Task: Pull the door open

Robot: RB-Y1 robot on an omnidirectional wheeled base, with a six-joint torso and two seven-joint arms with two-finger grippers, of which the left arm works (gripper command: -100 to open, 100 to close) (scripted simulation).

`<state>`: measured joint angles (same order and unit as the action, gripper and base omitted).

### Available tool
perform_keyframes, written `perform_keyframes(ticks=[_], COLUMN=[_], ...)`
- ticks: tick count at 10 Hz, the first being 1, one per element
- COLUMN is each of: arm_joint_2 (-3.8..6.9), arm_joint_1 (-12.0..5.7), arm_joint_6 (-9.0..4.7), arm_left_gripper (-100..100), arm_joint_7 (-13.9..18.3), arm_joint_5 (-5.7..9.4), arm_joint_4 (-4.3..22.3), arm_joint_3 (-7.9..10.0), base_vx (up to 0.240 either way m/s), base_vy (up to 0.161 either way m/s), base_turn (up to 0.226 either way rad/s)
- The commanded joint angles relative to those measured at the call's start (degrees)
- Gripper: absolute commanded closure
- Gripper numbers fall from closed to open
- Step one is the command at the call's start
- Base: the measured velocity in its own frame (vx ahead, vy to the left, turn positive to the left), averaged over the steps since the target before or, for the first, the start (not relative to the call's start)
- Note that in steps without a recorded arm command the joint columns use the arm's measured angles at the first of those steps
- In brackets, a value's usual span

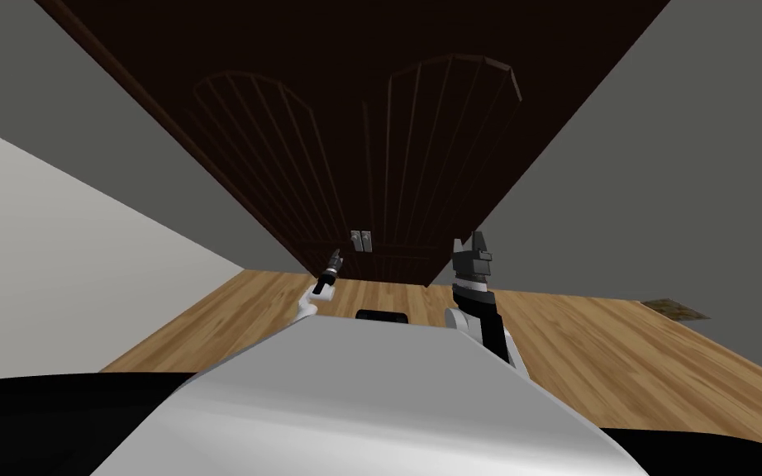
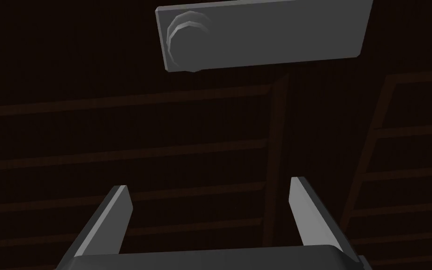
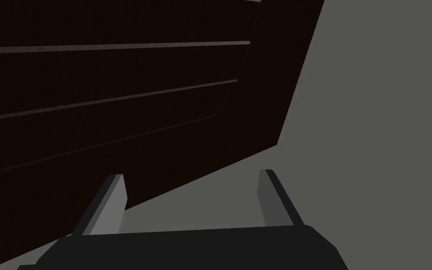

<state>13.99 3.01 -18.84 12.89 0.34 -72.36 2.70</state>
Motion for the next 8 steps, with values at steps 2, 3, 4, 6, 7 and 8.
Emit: perform_keyframes(ticks=[2,3,4,6,7,8], arm_joint_2=[2.26,3.13,3.34,4.81,4.96,4.93], arm_joint_1=[1.55,1.96,2.05,2.32,2.12,1.76], arm_joint_6=[0.06,-0.12,-0.16,-0.74,-0.94,-1.16], arm_left_gripper=[-100,-100,-100,-100,-100,-100], arm_joint_7=[0.6,0.8,0.8,1.4,1.5,1.7], arm_joint_5=[0.82,1.15,1.23,1.88,2.0,2.06], arm_joint_4=[1.2,1.9,2.1,3.6,3.8,3.9], arm_joint_3=[2.76,3.8,4.05,5.7,5.79,5.65], base_vx=[-0.019,0.023,0.035,0.119,0.169,0.185], base_vy=[0.029,0.027,0.015,0.029,0.004,-0.019], base_turn=[0.038,0.027,0.002,-0.05,-0.086,-0.107])
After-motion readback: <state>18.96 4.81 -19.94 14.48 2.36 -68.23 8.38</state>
